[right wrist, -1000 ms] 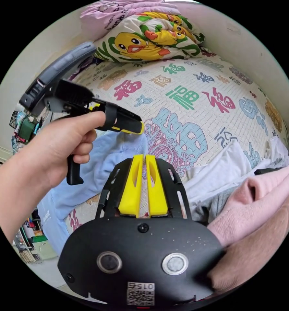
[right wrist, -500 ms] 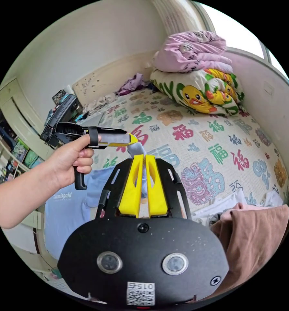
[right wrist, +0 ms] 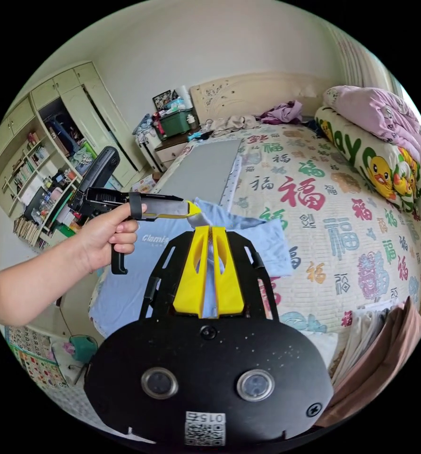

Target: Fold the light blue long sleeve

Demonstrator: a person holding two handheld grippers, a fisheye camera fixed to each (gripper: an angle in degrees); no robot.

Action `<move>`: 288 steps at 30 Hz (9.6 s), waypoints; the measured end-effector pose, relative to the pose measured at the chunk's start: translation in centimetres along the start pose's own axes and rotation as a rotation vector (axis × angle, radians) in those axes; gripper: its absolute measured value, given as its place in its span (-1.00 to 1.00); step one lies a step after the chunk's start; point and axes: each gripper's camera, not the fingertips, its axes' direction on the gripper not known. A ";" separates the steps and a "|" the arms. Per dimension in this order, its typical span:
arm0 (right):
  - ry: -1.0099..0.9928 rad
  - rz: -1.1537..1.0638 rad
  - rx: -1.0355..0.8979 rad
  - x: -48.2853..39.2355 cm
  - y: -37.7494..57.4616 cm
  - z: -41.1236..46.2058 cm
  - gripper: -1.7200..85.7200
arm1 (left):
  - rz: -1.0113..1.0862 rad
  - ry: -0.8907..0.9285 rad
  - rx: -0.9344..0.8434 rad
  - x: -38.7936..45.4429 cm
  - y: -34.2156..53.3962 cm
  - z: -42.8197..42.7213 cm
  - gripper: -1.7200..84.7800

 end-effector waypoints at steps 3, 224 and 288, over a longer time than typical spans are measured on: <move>-0.027 -0.035 -0.038 -6.4 0.7 3.5 -0.96 | -0.054 0.003 0.020 -7.4 4.3 -1.6 -0.92; -0.172 0.301 -0.748 19.8 -28.2 45.4 -0.85 | -0.914 -0.335 0.135 -56.1 53.9 19.8 -0.90; -0.060 -0.864 -0.924 -15.0 -30.3 57.0 -0.74 | -0.720 -0.205 0.016 -62.1 35.5 33.3 -0.71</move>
